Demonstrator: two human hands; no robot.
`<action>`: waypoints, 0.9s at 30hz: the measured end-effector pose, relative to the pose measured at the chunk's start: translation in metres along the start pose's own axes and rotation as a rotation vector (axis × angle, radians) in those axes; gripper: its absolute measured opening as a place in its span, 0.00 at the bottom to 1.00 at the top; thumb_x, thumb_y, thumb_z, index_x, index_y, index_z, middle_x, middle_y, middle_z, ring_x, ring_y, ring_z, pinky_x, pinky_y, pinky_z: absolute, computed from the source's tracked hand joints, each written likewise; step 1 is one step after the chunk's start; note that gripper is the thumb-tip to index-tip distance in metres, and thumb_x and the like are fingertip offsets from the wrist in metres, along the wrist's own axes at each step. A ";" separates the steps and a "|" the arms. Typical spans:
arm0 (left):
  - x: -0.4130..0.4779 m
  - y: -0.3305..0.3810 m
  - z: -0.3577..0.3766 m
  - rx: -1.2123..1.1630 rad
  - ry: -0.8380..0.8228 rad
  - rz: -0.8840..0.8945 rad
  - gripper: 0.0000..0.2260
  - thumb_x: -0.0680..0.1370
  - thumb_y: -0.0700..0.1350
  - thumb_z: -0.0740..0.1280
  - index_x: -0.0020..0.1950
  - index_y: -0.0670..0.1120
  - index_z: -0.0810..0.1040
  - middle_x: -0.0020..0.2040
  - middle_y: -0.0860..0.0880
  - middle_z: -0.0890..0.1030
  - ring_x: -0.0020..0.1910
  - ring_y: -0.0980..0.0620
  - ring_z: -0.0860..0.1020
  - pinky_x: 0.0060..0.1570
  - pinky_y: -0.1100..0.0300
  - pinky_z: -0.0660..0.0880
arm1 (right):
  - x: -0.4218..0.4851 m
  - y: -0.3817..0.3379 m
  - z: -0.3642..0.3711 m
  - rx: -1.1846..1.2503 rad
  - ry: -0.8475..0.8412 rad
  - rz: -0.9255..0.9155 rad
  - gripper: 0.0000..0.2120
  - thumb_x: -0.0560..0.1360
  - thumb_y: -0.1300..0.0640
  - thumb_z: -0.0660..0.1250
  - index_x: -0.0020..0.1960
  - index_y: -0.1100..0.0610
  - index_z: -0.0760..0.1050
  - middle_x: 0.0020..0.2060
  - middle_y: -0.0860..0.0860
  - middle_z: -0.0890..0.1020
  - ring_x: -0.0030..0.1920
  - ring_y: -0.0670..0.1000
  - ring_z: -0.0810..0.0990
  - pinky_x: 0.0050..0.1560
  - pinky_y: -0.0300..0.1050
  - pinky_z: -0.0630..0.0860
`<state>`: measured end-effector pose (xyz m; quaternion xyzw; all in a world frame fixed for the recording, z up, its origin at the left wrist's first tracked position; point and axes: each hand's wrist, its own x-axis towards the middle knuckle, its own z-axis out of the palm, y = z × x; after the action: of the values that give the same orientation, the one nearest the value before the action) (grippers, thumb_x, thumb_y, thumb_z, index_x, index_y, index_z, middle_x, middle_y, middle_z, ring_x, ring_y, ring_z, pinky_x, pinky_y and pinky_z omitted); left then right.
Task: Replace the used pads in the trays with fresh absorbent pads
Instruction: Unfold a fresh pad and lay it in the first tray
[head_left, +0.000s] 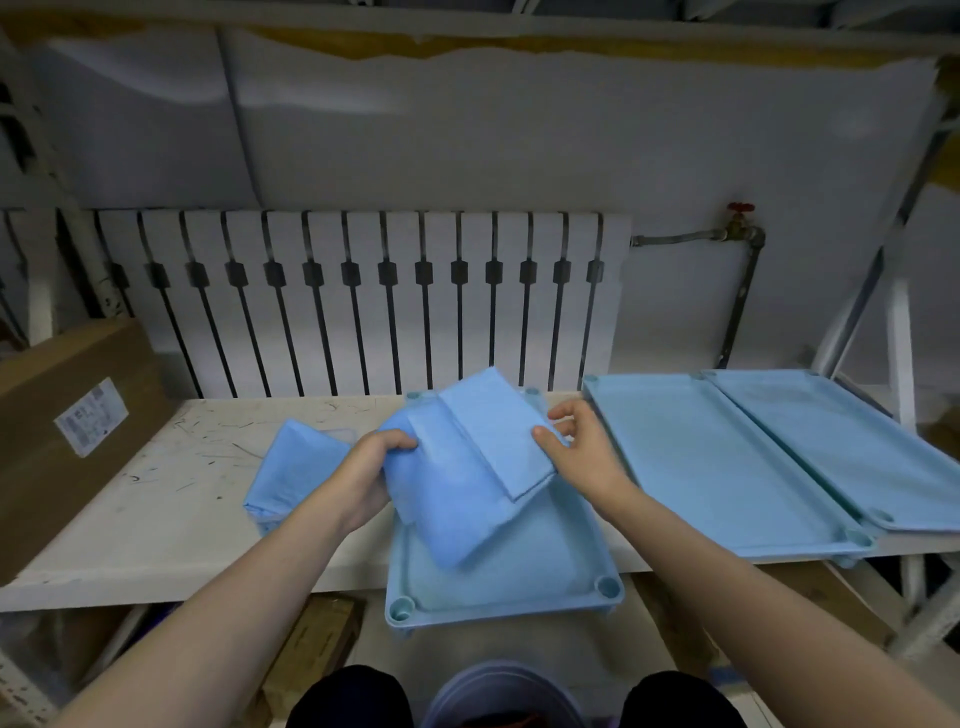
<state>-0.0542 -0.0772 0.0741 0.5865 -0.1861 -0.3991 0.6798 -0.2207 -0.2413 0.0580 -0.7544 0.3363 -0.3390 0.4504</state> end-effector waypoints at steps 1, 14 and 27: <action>-0.001 0.002 0.001 -0.036 -0.037 -0.017 0.10 0.76 0.36 0.58 0.48 0.42 0.78 0.37 0.47 0.84 0.38 0.49 0.80 0.42 0.55 0.74 | -0.001 0.000 0.003 -0.034 -0.060 0.054 0.10 0.77 0.50 0.65 0.53 0.55 0.71 0.43 0.49 0.76 0.46 0.51 0.77 0.48 0.47 0.74; 0.006 0.005 -0.009 -0.013 0.143 -0.141 0.10 0.73 0.44 0.58 0.34 0.43 0.73 0.27 0.46 0.76 0.28 0.45 0.74 0.34 0.58 0.70 | -0.009 0.003 0.019 -0.006 -0.274 0.213 0.04 0.73 0.64 0.64 0.43 0.58 0.75 0.38 0.54 0.79 0.35 0.51 0.77 0.36 0.41 0.72; 0.026 -0.030 -0.021 1.191 0.193 0.085 0.28 0.73 0.44 0.69 0.71 0.45 0.63 0.66 0.43 0.68 0.64 0.44 0.71 0.57 0.56 0.71 | -0.008 0.026 0.008 0.076 -0.243 0.293 0.13 0.75 0.63 0.64 0.57 0.51 0.74 0.48 0.56 0.78 0.43 0.52 0.79 0.43 0.43 0.77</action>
<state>-0.0325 -0.0833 0.0349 0.8918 -0.3382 -0.1436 0.2639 -0.2240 -0.2405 0.0294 -0.7153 0.3727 -0.1888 0.5602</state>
